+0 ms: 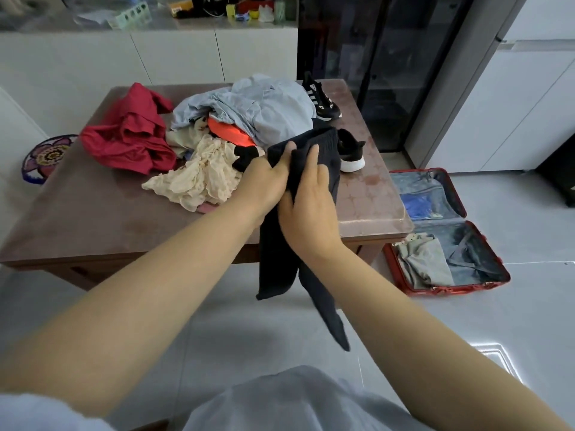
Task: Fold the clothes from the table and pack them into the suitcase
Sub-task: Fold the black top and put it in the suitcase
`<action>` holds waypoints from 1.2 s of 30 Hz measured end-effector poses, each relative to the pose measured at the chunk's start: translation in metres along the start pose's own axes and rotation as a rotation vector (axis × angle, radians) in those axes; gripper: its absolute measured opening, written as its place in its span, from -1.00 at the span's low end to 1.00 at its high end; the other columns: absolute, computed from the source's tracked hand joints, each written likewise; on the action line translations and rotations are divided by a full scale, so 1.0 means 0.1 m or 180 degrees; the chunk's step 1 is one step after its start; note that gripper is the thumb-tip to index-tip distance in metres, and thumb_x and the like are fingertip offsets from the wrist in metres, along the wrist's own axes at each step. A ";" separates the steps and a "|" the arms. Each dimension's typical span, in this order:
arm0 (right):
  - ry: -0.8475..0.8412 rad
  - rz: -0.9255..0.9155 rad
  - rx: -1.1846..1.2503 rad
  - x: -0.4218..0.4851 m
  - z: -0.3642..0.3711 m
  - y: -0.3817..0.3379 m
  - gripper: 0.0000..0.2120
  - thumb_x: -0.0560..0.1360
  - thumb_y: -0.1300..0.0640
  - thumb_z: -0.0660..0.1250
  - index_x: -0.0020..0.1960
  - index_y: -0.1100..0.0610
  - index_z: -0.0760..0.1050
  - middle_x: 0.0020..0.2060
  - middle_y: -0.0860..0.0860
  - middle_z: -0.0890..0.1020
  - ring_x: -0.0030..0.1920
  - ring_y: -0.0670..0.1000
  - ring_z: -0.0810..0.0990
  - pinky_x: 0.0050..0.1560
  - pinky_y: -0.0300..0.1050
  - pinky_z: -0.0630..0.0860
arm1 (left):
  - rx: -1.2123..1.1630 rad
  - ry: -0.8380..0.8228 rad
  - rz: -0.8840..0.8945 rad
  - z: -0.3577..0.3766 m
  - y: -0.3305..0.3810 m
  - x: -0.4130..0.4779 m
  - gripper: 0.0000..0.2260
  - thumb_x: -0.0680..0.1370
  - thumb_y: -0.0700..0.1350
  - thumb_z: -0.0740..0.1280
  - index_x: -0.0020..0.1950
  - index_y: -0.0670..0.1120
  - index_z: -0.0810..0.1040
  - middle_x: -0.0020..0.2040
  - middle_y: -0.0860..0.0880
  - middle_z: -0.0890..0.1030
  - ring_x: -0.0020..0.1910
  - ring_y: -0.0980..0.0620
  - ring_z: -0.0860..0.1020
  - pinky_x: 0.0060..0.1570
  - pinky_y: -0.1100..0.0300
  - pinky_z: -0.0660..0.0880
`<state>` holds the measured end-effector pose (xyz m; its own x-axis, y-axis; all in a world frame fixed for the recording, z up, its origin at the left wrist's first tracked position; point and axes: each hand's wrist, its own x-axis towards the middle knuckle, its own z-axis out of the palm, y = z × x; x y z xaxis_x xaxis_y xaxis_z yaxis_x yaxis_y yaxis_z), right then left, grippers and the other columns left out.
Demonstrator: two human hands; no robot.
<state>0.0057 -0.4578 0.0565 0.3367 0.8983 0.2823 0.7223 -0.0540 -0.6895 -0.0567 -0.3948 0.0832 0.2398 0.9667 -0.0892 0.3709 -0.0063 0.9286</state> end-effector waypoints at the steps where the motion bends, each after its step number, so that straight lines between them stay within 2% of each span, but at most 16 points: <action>1: -0.0061 -0.0046 -0.0075 -0.02 0.01 0.00 -0.30 0.55 0.25 0.15 0.53 0.25 -0.20 0.24 0.16 0.31 -0.01 0.13 0.49 -0.24 -0.19 0.27 | -0.0035 -0.0082 -0.0030 -0.01 0.01 0.00 -0.48 0.58 0.23 0.10 0.17 -0.15 0.57 0.04 -0.05 0.61 0.07 0.02 0.55 0.14 0.13 0.46; 4: -0.0194 -0.0026 -0.0149 -0.07 0.03 0.00 -0.23 0.53 0.29 0.19 0.51 0.28 -0.29 0.28 0.16 0.24 0.01 0.06 0.44 -0.19 -0.28 0.26 | -0.0195 -0.0627 0.0012 -0.04 0.05 -0.05 -0.30 0.42 0.44 0.08 0.17 -0.10 0.56 0.11 0.00 0.60 0.17 0.06 0.52 0.26 0.09 0.40; 6: -0.0279 -0.0136 0.0123 -0.08 0.03 0.04 -0.17 0.50 0.31 0.25 0.50 0.30 -0.29 0.29 0.19 0.21 0.12 0.11 0.40 -0.09 -0.34 0.27 | -0.0268 -0.0945 0.0173 -0.05 0.04 -0.06 -0.45 0.35 0.40 0.26 0.04 -0.01 0.59 0.03 0.03 0.63 0.10 0.10 0.56 0.20 0.14 0.44; 8: -0.0529 -0.0322 0.0361 -0.08 -0.02 0.11 -0.11 0.46 0.31 0.30 0.50 0.29 -0.30 0.27 0.17 0.21 0.17 0.09 0.38 0.01 -0.38 0.27 | -0.0146 -0.1073 0.0356 -0.11 0.02 -0.02 -0.68 0.40 0.18 0.42 0.02 0.01 0.60 0.00 0.00 0.66 0.06 0.09 0.60 0.17 0.13 0.48; 10: -0.0723 -0.0410 0.0583 -0.09 -0.13 0.24 -0.13 0.45 0.30 0.33 0.53 0.23 -0.19 0.18 0.07 0.26 0.07 -0.03 0.41 0.03 -0.34 0.37 | 0.0067 -0.1118 0.0519 -0.20 0.01 0.05 -0.86 0.48 0.04 0.40 -0.01 0.04 0.60 -0.01 0.00 0.66 0.04 0.06 0.60 0.15 0.14 0.49; 12: -0.0413 -0.0412 0.0872 -0.06 -0.29 0.41 -0.28 0.44 0.35 0.33 0.51 0.18 0.10 0.14 0.02 0.34 0.03 -0.05 0.43 0.11 -0.33 0.42 | 0.0402 -0.1246 0.0674 -0.30 0.05 0.07 -0.97 0.53 -0.03 0.35 -0.05 0.09 0.57 -0.07 0.06 0.64 -0.02 0.11 0.60 0.05 0.26 0.50; 13: -0.0097 -0.0357 0.0951 -0.04 -0.37 0.50 -0.36 0.43 0.36 0.35 0.46 0.17 0.23 0.14 0.02 0.38 0.03 -0.03 0.46 0.11 -0.37 0.41 | 0.0556 -0.1326 0.0718 -0.34 0.07 0.07 -0.95 0.55 -0.05 0.32 -0.06 0.10 0.55 -0.08 0.10 0.63 -0.05 0.16 0.60 -0.01 0.33 0.50; 15: 0.0347 -0.0002 0.1008 0.04 -0.53 0.66 -0.37 0.41 0.29 0.43 0.41 0.09 0.28 0.19 0.03 0.43 0.08 -0.03 0.47 0.08 -0.48 0.35 | 0.0654 -0.1537 0.0742 -0.40 0.10 0.06 -0.93 0.55 -0.06 0.30 -0.01 0.09 0.55 -0.02 0.11 0.63 -0.04 0.22 0.60 -0.03 0.41 0.49; 17: 0.0168 0.0576 0.1128 0.15 -0.65 0.84 -0.17 0.34 0.13 0.54 0.47 0.04 0.15 0.31 0.00 0.38 0.21 -0.06 0.43 0.20 -0.37 0.32 | 0.0674 -0.1745 0.0807 -0.47 0.15 0.02 -0.88 0.54 -0.05 0.31 0.06 0.07 0.55 0.04 0.08 0.63 0.01 0.24 0.59 0.00 0.41 0.50; 19: -0.0459 0.0956 0.1582 0.21 -0.73 0.95 0.04 0.16 -0.07 0.62 0.49 0.00 0.13 0.38 -0.06 0.38 0.34 -0.07 0.38 0.35 -0.12 0.30 | 0.0704 -0.1893 0.0901 -0.55 0.22 -0.02 -0.75 0.47 0.03 0.31 0.12 0.01 0.55 0.10 0.00 0.62 0.09 0.16 0.58 0.11 0.31 0.50; 21: -0.1058 0.0958 0.2226 0.24 -0.76 1.04 -0.09 0.02 -0.15 0.65 0.31 0.01 0.43 0.22 -0.06 0.57 0.27 -0.06 0.50 0.31 -0.05 0.37 | 0.0808 -0.1962 0.1063 -0.64 0.29 -0.04 -0.65 0.42 0.09 0.30 0.15 0.01 0.54 0.13 -0.01 0.61 0.13 0.13 0.56 0.19 0.25 0.47; 24: -0.1268 0.0711 0.2529 0.26 -0.78 0.95 -0.43 0.01 -0.11 0.65 -0.02 0.00 0.65 0.02 -0.02 0.68 0.13 -0.01 0.61 0.19 -0.12 0.48 | 0.0814 -0.1870 0.1171 -0.80 0.33 -0.03 -0.73 0.42 0.06 0.30 0.12 0.11 0.51 0.10 0.09 0.60 0.06 0.29 0.55 0.07 0.46 0.44; 27: -0.1068 0.0347 0.2346 0.33 -0.85 0.68 -0.64 0.16 0.06 0.57 -0.06 0.03 0.63 -0.08 -0.05 0.70 0.03 -0.05 0.65 0.06 -0.21 0.54 | 0.0647 -0.1567 0.1148 -0.96 0.22 0.07 -0.63 0.42 0.00 0.34 0.21 -0.02 0.49 0.10 0.08 0.60 0.07 0.28 0.55 0.02 0.48 0.44; 30: -0.0856 0.0084 0.1971 0.42 -0.87 0.35 -0.80 0.37 0.25 0.47 -0.05 0.04 0.60 -0.12 -0.09 0.68 -0.03 -0.09 0.65 0.06 -0.22 0.56 | 0.0047 -0.1211 0.1149 -1.09 -0.02 0.15 -0.53 0.31 0.03 0.48 0.18 -0.04 0.50 0.05 0.12 0.62 0.09 0.23 0.56 0.04 0.38 0.45; 33: -0.0650 -0.0074 0.1876 0.51 -0.89 0.09 -0.83 0.40 0.25 0.47 -0.06 0.06 0.60 -0.16 -0.10 0.68 -0.08 -0.08 0.67 0.01 -0.20 0.59 | -0.0985 -0.1122 0.0865 -1.13 -0.27 0.19 -0.34 0.11 0.07 0.63 0.15 0.01 0.52 0.10 0.05 0.63 0.19 0.06 0.55 0.11 0.25 0.49; 36: -0.0462 -0.0174 0.1765 0.63 -0.93 -0.10 -0.86 0.38 0.22 0.50 -0.08 0.12 0.62 -0.14 0.00 0.69 -0.11 -0.01 0.68 0.00 -0.09 0.61 | -0.0616 -0.1252 0.0617 -0.98 -0.48 0.20 -0.30 0.07 0.13 0.63 0.15 0.08 0.50 0.10 0.15 0.62 0.17 0.18 0.54 0.19 0.26 0.46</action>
<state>0.0761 -0.4411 0.1436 0.1930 0.9461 0.2600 0.2984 0.1958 -0.9341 -0.1576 -0.3504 0.0716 0.6231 0.7822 -0.0027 0.1211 -0.0930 0.9883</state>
